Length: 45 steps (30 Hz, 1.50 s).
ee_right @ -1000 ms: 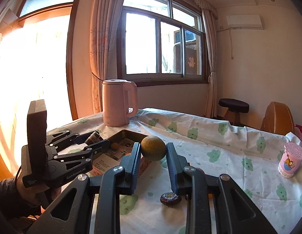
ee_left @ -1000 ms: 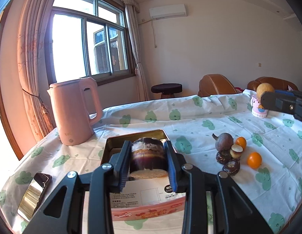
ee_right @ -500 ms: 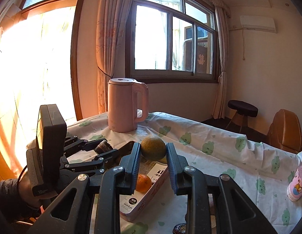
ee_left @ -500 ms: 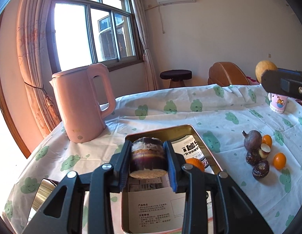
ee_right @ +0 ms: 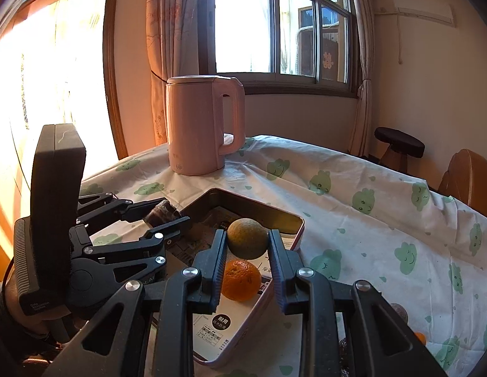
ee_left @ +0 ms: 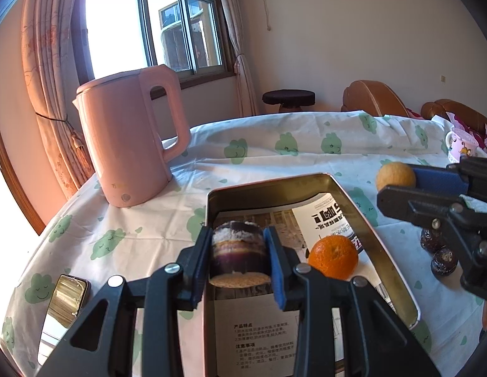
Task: Organize fruits
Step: 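Lower the cake into the tin with the left tool while the right tool lowers the tan fruit, then open the left tool to release the cake while the right tool releases the tan fruit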
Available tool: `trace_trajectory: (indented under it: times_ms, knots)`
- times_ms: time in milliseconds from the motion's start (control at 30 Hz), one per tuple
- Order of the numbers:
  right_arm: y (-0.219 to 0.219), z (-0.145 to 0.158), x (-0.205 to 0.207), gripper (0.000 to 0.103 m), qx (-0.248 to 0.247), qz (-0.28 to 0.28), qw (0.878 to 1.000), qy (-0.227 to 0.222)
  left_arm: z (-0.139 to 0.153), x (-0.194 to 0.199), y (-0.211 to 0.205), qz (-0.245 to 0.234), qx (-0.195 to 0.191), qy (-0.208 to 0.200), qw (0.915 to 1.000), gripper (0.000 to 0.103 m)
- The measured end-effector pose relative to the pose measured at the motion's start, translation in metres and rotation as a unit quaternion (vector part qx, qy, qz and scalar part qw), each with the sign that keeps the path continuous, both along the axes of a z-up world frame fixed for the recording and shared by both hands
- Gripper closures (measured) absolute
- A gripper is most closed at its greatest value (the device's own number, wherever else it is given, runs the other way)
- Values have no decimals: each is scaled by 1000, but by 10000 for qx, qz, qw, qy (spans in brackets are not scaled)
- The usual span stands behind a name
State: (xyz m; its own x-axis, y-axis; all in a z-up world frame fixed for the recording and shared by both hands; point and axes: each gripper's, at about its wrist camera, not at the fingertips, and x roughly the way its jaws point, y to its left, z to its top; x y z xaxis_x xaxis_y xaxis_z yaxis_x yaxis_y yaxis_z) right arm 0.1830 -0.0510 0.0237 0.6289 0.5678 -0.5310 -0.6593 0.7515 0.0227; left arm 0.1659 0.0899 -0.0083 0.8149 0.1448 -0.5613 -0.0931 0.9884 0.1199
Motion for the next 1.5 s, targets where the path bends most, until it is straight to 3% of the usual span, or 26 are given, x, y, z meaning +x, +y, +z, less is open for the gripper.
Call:
trace_trajectory:
  times_ms: [533,1500]
  knots:
    - [14,-25,-3,75,-260,104,9993,259,-10,5,2,8,-6,163,9999,68]
    - [26,-49,-13,75,-750,19,9971,119,-23,15,-4,-103,68,557,9984,67]
